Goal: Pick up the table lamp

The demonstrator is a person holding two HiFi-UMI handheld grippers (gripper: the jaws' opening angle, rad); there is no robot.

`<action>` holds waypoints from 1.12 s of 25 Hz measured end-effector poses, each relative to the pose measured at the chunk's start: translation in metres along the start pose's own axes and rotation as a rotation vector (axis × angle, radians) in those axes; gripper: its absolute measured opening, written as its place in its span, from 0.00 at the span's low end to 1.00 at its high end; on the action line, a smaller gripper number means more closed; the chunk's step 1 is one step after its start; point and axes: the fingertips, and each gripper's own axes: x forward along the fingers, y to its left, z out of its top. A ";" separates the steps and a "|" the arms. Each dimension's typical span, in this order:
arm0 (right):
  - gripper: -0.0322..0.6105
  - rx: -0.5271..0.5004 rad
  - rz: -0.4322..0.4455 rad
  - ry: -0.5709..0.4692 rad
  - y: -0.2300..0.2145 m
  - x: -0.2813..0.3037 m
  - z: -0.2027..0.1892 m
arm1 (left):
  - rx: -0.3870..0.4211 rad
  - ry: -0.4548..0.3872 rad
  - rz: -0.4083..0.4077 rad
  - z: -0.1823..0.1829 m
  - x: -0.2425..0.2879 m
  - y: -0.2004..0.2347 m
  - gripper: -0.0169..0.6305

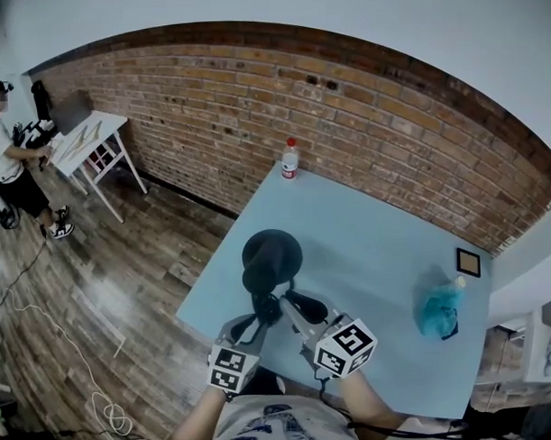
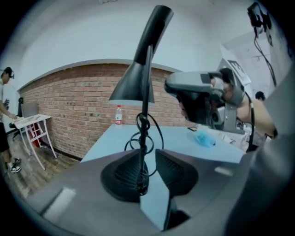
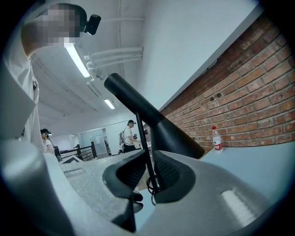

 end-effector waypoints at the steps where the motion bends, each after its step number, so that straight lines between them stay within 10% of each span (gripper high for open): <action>1: 0.14 0.000 0.000 0.002 -0.001 0.001 -0.001 | -0.006 0.006 -0.008 -0.003 0.002 0.000 0.14; 28: 0.22 -0.063 0.155 0.014 0.016 0.029 0.009 | -0.010 0.058 -0.038 -0.020 0.056 0.012 0.23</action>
